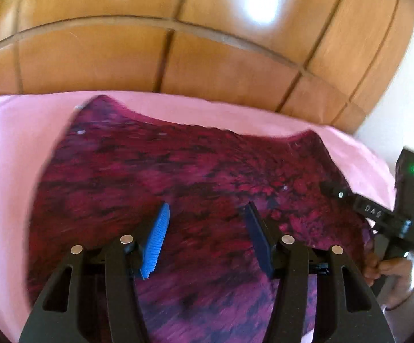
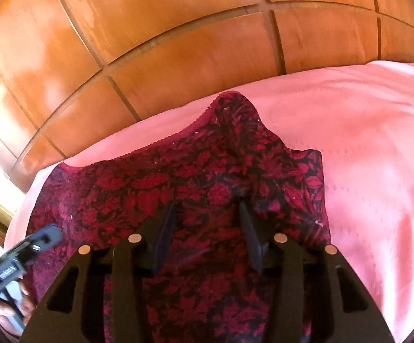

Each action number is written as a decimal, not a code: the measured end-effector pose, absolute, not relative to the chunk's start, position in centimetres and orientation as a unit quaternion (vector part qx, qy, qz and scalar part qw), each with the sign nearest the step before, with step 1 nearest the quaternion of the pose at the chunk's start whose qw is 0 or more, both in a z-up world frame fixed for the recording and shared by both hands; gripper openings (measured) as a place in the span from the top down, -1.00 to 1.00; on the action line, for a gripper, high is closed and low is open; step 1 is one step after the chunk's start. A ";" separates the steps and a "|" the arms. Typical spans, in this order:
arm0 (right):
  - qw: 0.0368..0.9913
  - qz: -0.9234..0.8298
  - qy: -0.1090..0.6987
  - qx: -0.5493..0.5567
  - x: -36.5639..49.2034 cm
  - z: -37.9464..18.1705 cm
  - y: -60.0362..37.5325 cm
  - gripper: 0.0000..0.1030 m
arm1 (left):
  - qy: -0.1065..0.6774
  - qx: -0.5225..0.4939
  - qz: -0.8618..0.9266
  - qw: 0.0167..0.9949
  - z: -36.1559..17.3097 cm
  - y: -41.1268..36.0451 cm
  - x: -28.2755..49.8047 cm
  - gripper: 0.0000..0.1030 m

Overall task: Fold small clothes
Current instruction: 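Release the sweater and press the folded bundle flat with both grippers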

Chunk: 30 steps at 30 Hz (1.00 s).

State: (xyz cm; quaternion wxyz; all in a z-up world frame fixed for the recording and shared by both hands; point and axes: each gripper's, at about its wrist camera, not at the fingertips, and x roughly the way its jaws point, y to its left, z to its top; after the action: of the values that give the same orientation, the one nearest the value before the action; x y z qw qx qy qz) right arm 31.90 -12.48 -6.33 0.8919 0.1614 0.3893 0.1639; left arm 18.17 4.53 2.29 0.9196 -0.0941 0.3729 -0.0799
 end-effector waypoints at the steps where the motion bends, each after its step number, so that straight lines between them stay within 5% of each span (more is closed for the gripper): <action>1: 0.891 0.166 0.388 0.166 31.9 -6.3 -12.6 0.12 | 0.358 -0.116 -0.067 0.924 2.8 6.1 16.9 -0.06; 4: 0.891 0.167 0.385 0.170 31.5 -6.3 -12.7 0.07 | 0.328 -0.140 -0.033 0.934 3.7 9.4 13.7 -0.06; 8: 0.897 0.176 0.374 0.155 29.6 -4.6 -12.4 -0.38 | 0.325 -0.154 -0.015 0.933 3.2 13.7 10.0 -0.06; 16: 0.904 0.194 0.357 0.132 23.4 -2.8 -11.4 -0.54 | 0.364 -0.227 -0.068 0.901 -0.2 15.8 7.4 -0.06; 17: 0.906 0.195 0.356 0.125 22.6 -2.9 -11.3 -0.57 | 0.363 -0.230 -0.074 0.900 -0.5 15.6 7.3 0.01; 19: 0.909 0.183 0.357 0.113 21.7 -3.4 -11.3 -0.63 | 0.378 -0.225 -0.085 0.894 -1.4 14.5 7.5 0.61; 20: 0.908 0.177 0.363 0.112 21.8 -3.9 -11.3 -0.63 | 0.383 -0.219 -0.075 0.894 -1.7 14.3 7.6 0.71; 30: 0.900 0.164 0.377 0.146 22.4 -5.7 -13.0 -0.63 | 0.376 -0.195 -0.031 0.906 -0.6 14.7 5.9 0.73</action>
State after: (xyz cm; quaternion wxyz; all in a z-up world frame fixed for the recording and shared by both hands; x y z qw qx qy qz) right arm 22.41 -12.98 -5.74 0.8996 0.1458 0.3775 0.1642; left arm 5.85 14.73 -0.63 0.9055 -0.1947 0.3756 -0.0315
